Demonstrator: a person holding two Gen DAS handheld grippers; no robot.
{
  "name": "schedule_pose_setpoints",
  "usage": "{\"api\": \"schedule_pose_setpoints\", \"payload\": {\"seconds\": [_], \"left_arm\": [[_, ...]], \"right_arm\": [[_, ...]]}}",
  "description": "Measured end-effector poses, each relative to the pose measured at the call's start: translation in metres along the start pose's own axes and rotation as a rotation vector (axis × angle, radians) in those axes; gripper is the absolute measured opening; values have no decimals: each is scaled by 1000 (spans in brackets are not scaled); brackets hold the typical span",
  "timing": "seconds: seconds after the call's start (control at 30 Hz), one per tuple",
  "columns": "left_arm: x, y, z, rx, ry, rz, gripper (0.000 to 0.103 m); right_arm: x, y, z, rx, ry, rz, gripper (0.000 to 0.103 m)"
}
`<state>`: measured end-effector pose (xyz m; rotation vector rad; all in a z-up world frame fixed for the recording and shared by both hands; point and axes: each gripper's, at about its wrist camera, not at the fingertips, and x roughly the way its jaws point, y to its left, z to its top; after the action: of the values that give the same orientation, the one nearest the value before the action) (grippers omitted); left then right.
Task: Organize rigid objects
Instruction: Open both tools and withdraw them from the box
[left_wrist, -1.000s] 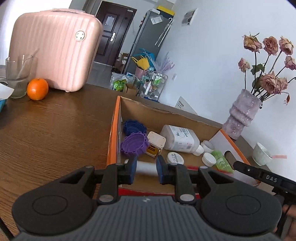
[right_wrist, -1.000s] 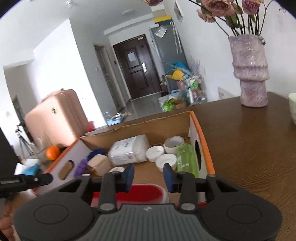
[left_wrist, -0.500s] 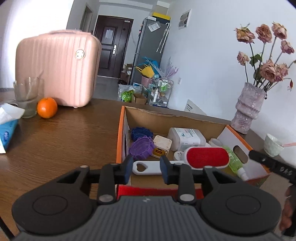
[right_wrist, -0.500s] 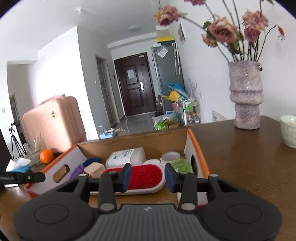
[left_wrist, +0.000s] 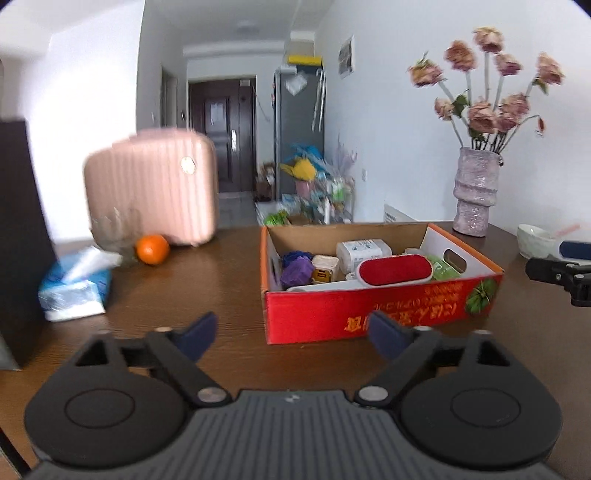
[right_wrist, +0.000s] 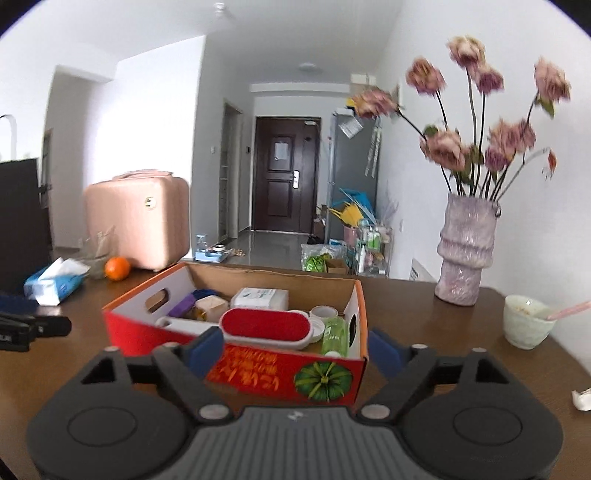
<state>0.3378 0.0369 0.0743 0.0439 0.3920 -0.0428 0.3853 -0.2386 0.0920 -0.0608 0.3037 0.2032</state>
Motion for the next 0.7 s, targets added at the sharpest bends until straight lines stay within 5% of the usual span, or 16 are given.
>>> {"api": "schedule_pose_setpoints", "payload": {"seconds": [0.33,0.7], "left_arm": [[-130,-17,-65,8,-178,60,103],[-209,-25,-125,25,-174,113,103]], "right_arm": [[-117,33,-55,-45,-88,27,103],[-204,60,-111,-6,-45,47,103]]}}
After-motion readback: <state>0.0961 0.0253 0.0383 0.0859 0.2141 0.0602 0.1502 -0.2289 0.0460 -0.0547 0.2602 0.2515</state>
